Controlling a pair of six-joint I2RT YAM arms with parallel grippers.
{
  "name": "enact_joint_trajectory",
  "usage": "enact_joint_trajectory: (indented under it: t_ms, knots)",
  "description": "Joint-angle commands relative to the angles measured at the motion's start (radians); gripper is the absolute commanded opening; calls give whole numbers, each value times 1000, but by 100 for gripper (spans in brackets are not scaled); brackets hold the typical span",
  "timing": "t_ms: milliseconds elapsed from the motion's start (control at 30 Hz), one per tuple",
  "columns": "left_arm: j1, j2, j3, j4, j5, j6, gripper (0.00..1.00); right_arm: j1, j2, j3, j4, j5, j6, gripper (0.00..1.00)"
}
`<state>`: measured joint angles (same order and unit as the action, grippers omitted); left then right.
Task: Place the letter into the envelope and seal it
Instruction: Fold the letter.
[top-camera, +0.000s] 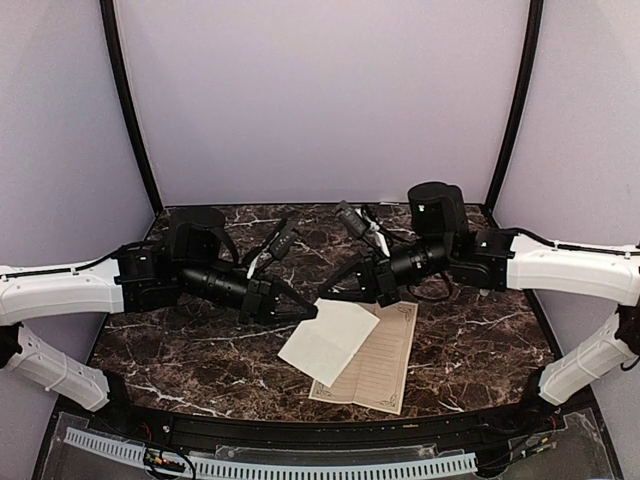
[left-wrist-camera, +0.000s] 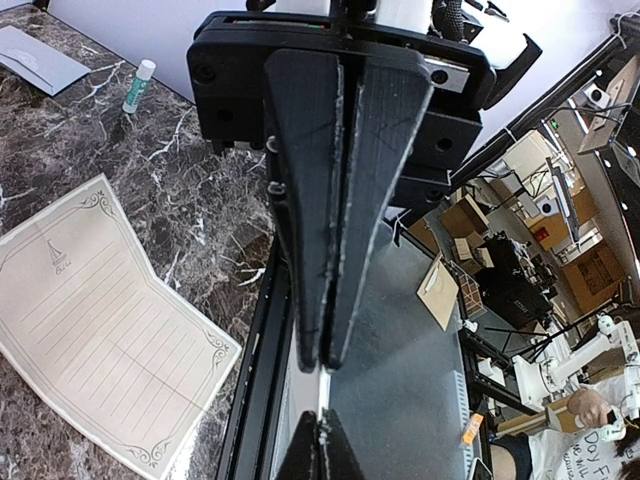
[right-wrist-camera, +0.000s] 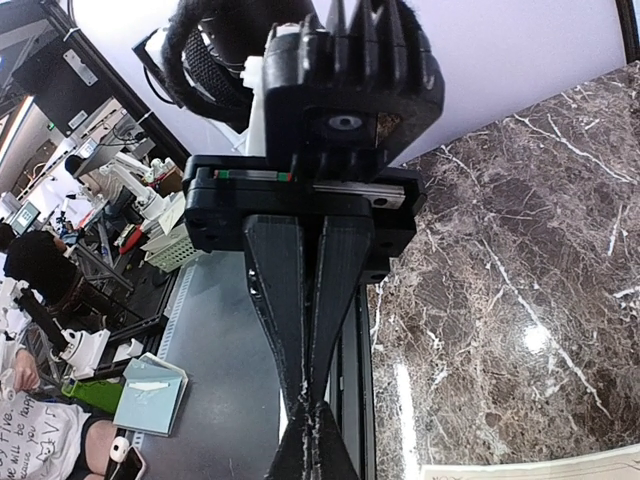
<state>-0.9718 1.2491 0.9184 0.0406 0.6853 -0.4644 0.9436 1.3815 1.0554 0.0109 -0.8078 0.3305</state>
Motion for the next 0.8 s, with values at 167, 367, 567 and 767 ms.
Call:
enact_joint_trajectory:
  t_ms: [167,367,567,767]
  knots:
    - [1,-11,-4,-35,5,12,7,-54,-67,18,-5,56,-7,0]
    - [1,-10,-13,-35,11,17,0,-72,-95,17,-30,90,-14,0]
    - [0,-13,-23,-85,2,18,7,-95,-126,17,-70,140,-34,0]
    - [1,-19,-30,-86,-7,21,0,-103,-134,21,-95,154,-43,0]
